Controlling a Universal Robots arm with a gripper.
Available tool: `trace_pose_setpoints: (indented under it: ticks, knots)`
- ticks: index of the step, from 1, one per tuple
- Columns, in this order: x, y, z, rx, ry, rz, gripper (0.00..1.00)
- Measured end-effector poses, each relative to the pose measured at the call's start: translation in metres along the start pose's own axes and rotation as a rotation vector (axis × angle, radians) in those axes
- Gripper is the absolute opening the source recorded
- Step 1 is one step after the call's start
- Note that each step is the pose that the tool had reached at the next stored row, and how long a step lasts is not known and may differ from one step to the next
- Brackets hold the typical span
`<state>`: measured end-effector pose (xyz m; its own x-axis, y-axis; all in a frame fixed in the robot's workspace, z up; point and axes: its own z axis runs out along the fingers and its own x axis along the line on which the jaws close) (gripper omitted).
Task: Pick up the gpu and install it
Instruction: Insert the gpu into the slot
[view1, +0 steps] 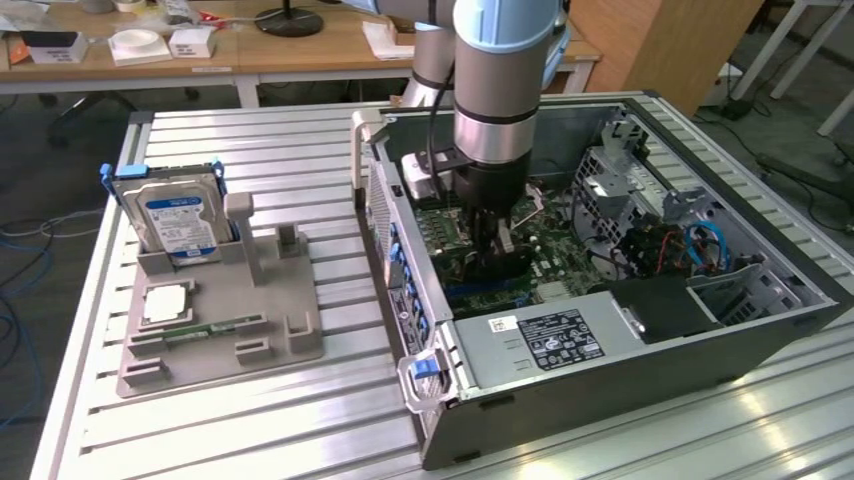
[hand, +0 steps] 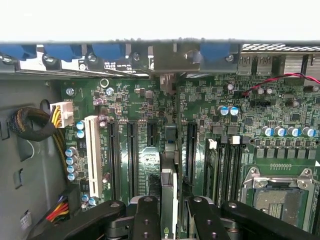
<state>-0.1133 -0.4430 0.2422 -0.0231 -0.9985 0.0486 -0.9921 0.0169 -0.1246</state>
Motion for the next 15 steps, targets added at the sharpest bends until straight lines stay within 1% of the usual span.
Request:
trace_pose_setpoints:
  ticks: [3, 5, 10, 12, 13, 15]
  knots:
    - [-0.0001, 0.0002, 0.0024, 0.0002, 0.0014, 0.000, 0.26]
    - [0.0000, 0.0003, 0.0038, 0.0014, 0.0027, 0.000, 0.26]
    - [-0.0001, 0.0003, 0.0045, 0.0019, 0.0031, -0.001, 0.26]
    - [-0.0002, 0.0001, 0.0022, 0.0027, 0.0013, 0.000, 0.26]
    - [-0.0003, 0.0000, 0.0008, 0.0021, 0.0004, 0.000, 0.26]
    - [-0.0001, -0.0001, -0.0008, 0.0006, 0.0015, 0.000, 0.26]
